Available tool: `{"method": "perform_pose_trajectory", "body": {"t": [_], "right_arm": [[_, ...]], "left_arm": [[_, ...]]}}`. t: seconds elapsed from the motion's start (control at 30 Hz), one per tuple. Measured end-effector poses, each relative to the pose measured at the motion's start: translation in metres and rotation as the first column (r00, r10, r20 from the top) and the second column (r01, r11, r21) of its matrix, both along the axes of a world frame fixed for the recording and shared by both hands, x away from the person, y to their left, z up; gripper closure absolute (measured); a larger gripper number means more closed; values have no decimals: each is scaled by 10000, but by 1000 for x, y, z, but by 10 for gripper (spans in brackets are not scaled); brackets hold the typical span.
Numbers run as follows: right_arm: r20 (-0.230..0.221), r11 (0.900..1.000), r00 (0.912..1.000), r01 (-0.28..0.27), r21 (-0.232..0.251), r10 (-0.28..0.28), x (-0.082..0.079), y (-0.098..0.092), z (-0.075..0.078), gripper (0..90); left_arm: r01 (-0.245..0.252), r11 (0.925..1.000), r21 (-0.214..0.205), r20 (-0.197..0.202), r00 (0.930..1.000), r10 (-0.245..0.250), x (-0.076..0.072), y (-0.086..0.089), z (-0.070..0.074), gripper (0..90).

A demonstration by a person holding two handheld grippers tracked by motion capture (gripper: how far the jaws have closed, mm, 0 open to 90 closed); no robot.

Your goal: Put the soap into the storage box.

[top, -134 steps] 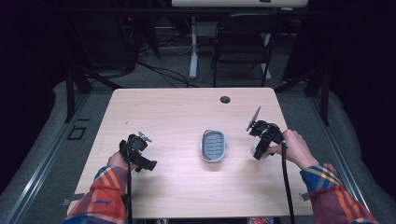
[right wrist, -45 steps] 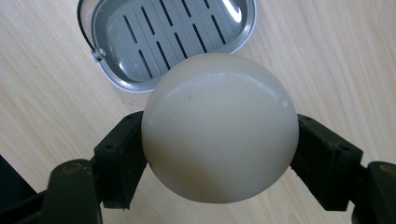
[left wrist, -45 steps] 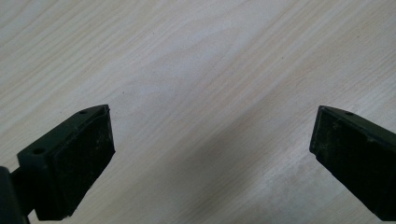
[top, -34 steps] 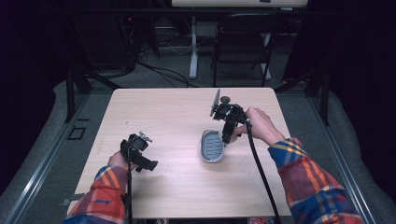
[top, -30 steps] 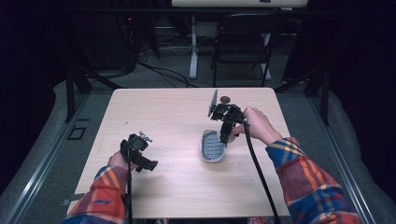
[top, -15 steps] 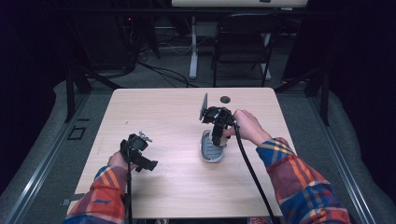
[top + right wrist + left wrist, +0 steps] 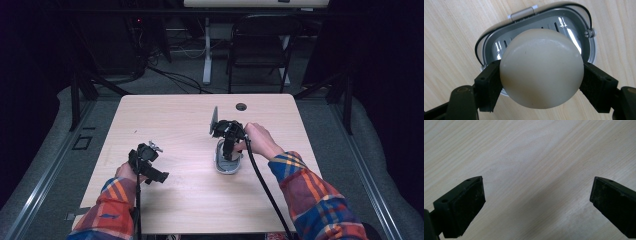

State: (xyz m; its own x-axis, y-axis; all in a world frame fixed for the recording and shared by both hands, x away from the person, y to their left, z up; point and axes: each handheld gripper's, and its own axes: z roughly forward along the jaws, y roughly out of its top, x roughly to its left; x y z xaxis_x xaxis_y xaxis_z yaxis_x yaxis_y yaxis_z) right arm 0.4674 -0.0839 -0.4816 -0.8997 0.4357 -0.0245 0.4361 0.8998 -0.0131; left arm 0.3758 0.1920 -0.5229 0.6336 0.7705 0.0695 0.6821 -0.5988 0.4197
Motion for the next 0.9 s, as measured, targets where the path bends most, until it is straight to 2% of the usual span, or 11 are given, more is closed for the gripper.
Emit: {"method": "perform_pose_trajectory", "body": {"t": [0.27, 0.3, 0.53, 0.9], "right_arm": [[36, 10000, 10000, -12, -44, 12, 1, 3, -6, 241], [58, 9998, 9999, -83, -184, 85, 2, 4, -6, 241], [99, 9990, 9996, -260, -360, 263, 1, 8, -11, 240], [160, 9998, 9998, -142, -149, 145, 1, 5, -19, 239]], "left_arm": [[19, 10000, 9, -13, 10000, -19, 0, 0, 0, 0], [22, 10000, 10, -10, 10000, -22, 0, 0, 0, 0], [18, 10000, 30, -25, 10000, -18, 0, 0, 0, 0], [38, 10000, 39, -87, 10000, -38, 0, -1, 0, 0]]}}
